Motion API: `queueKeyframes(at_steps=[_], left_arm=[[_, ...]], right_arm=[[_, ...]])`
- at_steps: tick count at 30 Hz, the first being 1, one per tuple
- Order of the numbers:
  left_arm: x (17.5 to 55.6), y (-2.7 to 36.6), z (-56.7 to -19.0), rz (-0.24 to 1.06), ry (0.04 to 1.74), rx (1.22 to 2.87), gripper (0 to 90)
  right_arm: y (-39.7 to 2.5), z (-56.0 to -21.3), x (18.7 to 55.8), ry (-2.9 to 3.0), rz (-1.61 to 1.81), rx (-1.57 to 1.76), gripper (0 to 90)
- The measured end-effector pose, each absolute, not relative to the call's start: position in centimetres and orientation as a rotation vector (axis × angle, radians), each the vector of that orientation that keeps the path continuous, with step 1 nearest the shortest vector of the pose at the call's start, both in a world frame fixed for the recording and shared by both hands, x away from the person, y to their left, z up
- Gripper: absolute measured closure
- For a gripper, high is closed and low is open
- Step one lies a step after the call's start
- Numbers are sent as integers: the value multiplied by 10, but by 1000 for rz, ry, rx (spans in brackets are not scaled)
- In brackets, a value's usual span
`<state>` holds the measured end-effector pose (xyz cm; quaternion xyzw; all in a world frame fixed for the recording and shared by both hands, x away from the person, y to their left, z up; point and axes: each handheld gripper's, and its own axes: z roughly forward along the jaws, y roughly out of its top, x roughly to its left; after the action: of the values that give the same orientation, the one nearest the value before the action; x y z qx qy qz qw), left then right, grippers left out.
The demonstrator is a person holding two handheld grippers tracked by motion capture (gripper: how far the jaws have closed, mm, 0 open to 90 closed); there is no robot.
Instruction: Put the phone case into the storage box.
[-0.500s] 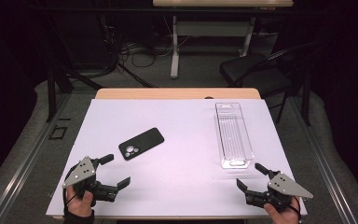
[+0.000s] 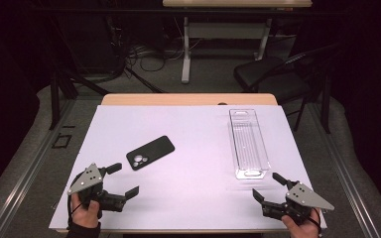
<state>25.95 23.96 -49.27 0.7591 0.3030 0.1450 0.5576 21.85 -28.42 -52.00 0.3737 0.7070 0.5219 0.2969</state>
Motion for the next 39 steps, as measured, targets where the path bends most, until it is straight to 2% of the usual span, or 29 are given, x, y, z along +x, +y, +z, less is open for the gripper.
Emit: queueKeyframes(at_steps=[12,21,39], left_arm=[[273,244,-474,301,786,1801,4],[297,254,-465,239,893,1800,5],[327,245,-443,280,917,1939,5]], right_arm=[[-279,-518,219,1879,1379,977,144],[-280,-520,220,1895,1374,989,144],[-279,-520,220,1887,1382,982,144]])
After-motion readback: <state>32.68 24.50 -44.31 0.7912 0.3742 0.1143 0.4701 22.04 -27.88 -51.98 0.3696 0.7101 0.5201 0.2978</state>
